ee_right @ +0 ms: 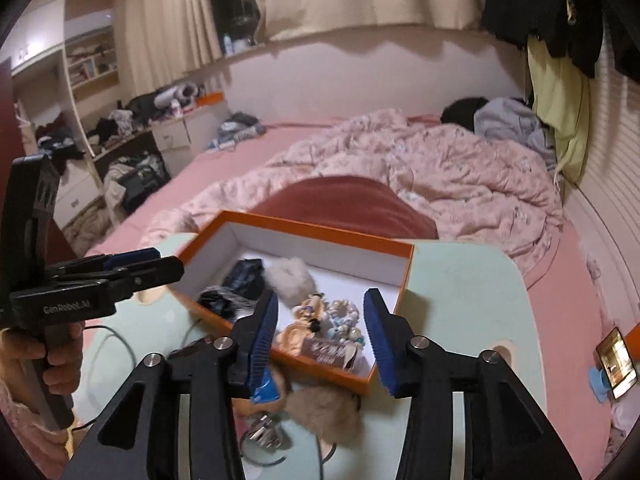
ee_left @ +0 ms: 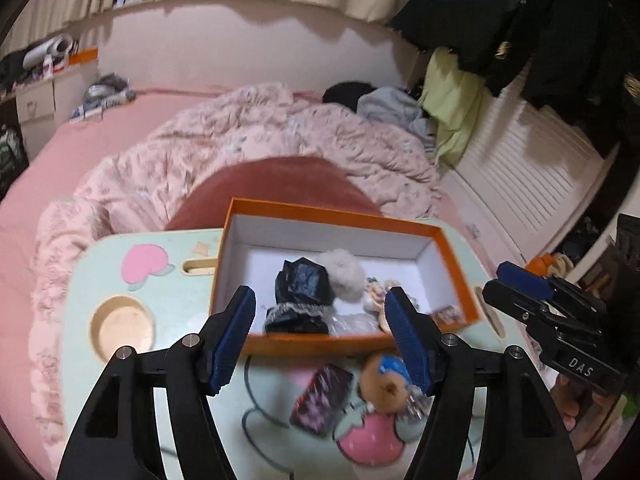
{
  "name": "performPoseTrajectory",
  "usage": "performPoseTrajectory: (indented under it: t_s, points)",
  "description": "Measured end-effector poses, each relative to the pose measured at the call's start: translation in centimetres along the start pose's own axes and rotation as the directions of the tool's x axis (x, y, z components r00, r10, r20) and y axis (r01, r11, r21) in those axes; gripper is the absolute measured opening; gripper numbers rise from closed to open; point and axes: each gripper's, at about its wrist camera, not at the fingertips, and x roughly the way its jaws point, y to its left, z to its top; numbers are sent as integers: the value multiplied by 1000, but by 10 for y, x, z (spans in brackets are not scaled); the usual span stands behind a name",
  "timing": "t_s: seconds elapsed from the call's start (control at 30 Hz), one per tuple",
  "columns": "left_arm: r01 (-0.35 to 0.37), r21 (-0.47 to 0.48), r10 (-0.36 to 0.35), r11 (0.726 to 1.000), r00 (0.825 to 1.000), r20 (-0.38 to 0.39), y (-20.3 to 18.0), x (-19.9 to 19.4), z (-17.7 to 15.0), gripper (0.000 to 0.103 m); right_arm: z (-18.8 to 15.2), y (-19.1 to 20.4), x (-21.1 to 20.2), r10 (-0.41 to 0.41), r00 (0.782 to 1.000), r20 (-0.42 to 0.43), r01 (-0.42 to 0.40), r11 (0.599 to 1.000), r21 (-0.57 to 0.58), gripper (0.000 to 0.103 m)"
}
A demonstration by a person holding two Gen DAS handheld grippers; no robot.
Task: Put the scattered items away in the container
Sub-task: 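Drop the white pompom and bead bracelet into the box, open both grippers, then withdraw both open grippers from the box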
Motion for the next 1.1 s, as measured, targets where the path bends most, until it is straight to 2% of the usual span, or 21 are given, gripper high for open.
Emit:
performPoseTrajectory:
  t_s: [0.03,0.1,0.2,0.3,0.43,0.47,0.53,0.57,0.6,1.1]
  points:
    - [-8,20,8,1000,1000,9,-4,-11,-8,77,-6,5,-7,-7,1000,4,7,1000,-9,64]
    - [-23,61,21,998,1000,20,-11,-26,-26,82,-24,13,-18,-18,1000,-2,18,999,-36,73]
    - [-41,104,40,994,999,11,-16,-37,-65,82,-65,24,-16,-65,996,-68,58,993,-99,73]
    - [-69,91,73,993,997,-40,-12,-27,-99,82,-97,28,-3,-125,982,-139,105,985,-140,73]
    - [-113,70,122,991,983,-139,-4,3,-129,82,-116,23,15,-106,971,-212,86,991,-101,73]
    - [-127,61,136,990,976,-173,-1,11,-133,82,-119,20,21,-105,968,-229,89,993,-82,73]
    - [-182,94,195,979,969,-153,-1,17,-138,88,-126,18,29,-151,961,-234,135,987,-84,82]
    - [-209,113,224,972,963,-151,-3,20,-139,91,-130,18,30,-184,957,-224,168,982,-89,100]
    - [-206,112,222,972,962,-159,-3,23,-139,101,-133,16,31,-174,958,-230,162,984,-70,103]
    - [-208,112,224,972,963,-150,-1,25,-141,103,-133,13,29,-163,961,-222,151,986,-70,103]
